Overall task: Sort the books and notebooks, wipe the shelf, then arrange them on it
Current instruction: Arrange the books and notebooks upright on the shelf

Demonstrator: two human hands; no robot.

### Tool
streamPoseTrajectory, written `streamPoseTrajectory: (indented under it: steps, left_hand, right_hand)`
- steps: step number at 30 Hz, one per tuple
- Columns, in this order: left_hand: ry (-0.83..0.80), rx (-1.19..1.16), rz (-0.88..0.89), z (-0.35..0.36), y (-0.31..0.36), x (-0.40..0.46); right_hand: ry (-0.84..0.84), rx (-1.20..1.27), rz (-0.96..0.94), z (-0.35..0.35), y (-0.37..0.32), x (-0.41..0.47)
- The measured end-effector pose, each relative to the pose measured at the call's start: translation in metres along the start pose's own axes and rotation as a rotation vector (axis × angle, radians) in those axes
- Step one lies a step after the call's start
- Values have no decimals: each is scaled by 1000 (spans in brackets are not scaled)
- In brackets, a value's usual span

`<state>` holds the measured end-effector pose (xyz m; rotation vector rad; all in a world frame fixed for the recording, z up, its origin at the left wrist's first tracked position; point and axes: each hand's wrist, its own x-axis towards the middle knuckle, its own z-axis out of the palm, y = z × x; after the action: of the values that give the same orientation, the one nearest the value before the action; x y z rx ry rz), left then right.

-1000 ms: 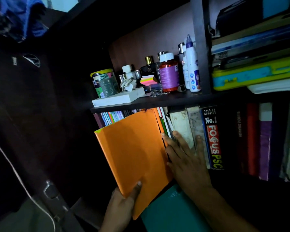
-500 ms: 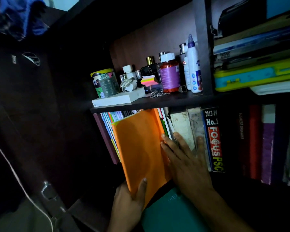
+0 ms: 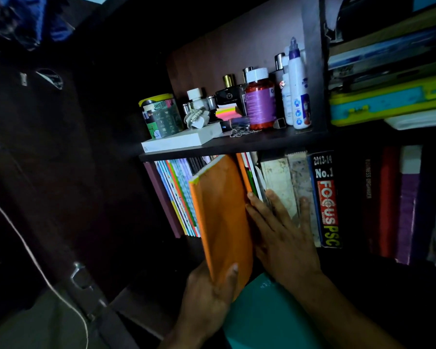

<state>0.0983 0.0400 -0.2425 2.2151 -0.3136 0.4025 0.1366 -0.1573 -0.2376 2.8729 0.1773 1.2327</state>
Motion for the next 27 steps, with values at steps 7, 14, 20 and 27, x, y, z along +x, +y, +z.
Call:
streamPoseTrajectory:
  steps: [7,14,20,27]
  left_hand:
    - [-67,-23,-91,14,8,11]
    - [-173,2,-97,19,20,28]
    - [-96,120,-75,40,34,51]
    - [226,7,7,39,30,44]
  right_hand:
    - [-51,-40,-15,0,2,1]
    - [-31,-54,-22,-1,5,0]
    - [5,-33,-32,-3,4,0]
    - [10,10,-45,-5,6,2]
